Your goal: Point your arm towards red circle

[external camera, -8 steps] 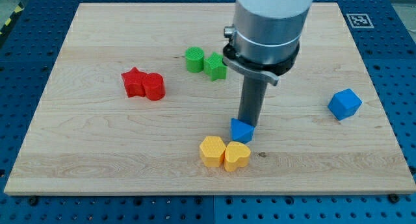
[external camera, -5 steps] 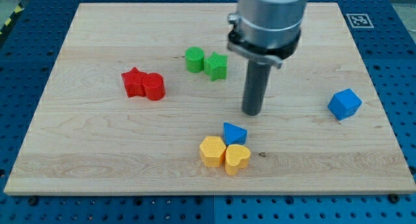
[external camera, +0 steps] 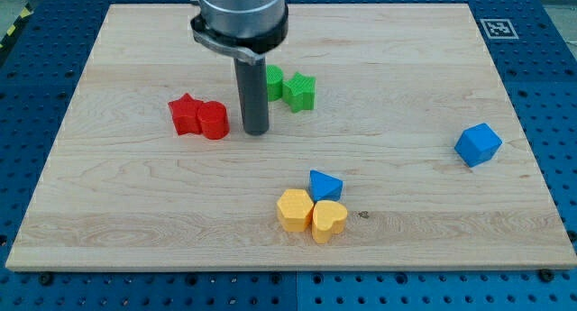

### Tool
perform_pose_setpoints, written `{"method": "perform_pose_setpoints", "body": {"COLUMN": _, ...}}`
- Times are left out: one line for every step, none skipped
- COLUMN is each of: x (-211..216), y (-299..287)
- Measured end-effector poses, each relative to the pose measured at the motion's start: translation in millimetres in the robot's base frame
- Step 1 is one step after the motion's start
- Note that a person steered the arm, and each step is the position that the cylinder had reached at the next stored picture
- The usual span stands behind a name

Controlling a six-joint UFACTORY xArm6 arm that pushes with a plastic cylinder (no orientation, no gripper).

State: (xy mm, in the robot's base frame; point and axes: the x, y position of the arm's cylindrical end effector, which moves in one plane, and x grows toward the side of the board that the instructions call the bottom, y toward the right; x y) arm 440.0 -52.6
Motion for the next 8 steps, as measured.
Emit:
{"method": "perform_pose_setpoints", "body": {"x": -1, "y": -10}}
{"method": "perform_pose_setpoints", "body": {"x": 3, "y": 1}}
{"method": "perform_pose_setpoints", "body": {"x": 5, "y": 21}}
{"method": "perform_pose_setpoints", "body": {"x": 15, "y": 23}}
{"method": "perform_pose_setpoints", "body": {"x": 25, "y": 23}}
{"method": "perform_pose_setpoints", "body": {"x": 25, "y": 23}}
{"method": "perform_pose_setpoints", "body": {"x": 24, "y": 10}}
{"method": "perform_pose_setpoints", "body": {"x": 19, "y": -12}}
